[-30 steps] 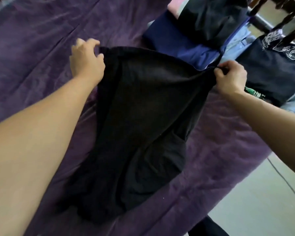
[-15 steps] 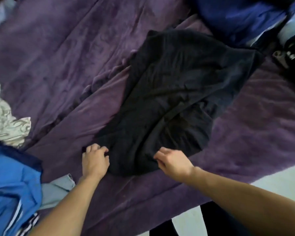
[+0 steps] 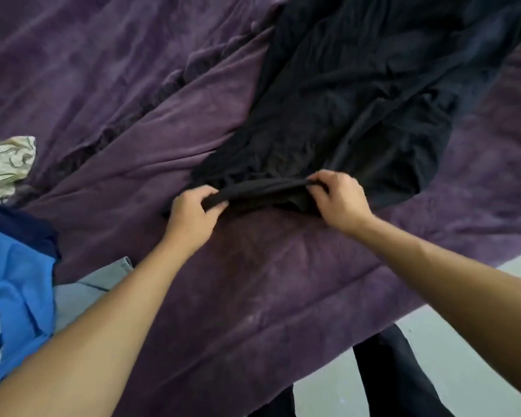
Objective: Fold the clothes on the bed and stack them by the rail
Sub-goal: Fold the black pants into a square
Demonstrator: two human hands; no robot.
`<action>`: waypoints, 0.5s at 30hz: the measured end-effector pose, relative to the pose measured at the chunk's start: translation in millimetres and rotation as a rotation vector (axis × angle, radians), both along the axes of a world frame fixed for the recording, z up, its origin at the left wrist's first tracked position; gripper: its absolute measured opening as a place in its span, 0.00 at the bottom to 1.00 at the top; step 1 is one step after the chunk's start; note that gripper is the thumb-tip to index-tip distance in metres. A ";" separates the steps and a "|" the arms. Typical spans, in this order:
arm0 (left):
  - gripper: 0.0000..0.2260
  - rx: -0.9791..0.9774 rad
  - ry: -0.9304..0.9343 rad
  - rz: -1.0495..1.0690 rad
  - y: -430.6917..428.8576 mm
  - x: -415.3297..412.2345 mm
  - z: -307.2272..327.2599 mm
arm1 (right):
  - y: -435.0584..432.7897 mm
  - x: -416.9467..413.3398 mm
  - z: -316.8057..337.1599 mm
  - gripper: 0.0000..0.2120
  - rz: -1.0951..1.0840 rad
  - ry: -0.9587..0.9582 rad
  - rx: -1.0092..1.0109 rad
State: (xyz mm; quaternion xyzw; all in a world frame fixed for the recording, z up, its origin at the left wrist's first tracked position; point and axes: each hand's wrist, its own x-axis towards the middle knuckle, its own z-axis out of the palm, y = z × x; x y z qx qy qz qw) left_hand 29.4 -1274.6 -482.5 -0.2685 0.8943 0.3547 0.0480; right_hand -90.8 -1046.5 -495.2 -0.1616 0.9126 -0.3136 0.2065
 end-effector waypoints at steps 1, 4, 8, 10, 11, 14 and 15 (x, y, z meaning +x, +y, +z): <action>0.02 0.073 0.027 0.009 -8.2 -5.7 12.3 | -7.4 -8.8 9.5 0.08 -0.020 -0.073 -0.048; 0.04 0.162 0.064 0.071 -38.2 -29.6 34.9 | -20.4 -35.3 33.5 0.08 -0.166 -0.084 -0.037; 0.17 0.050 -0.006 0.232 -79.0 -52.0 29.8 | -11.8 -48.7 42.2 0.16 -0.260 0.247 0.239; 0.27 -0.041 -0.181 0.100 -81.5 -40.2 14.3 | -10.4 -37.1 35.9 0.17 -0.122 0.389 0.211; 0.32 -0.074 -0.286 0.014 -76.9 -29.8 4.5 | -12.1 -27.6 30.2 0.18 -0.010 0.439 0.191; 0.28 -0.337 -0.390 -0.149 -54.3 0.1 -25.5 | -28.0 -2.2 4.0 0.32 0.266 0.354 0.281; 0.21 -0.440 -0.316 -0.122 -49.6 3.7 -30.2 | -34.3 -0.2 -4.8 0.36 0.279 0.307 0.349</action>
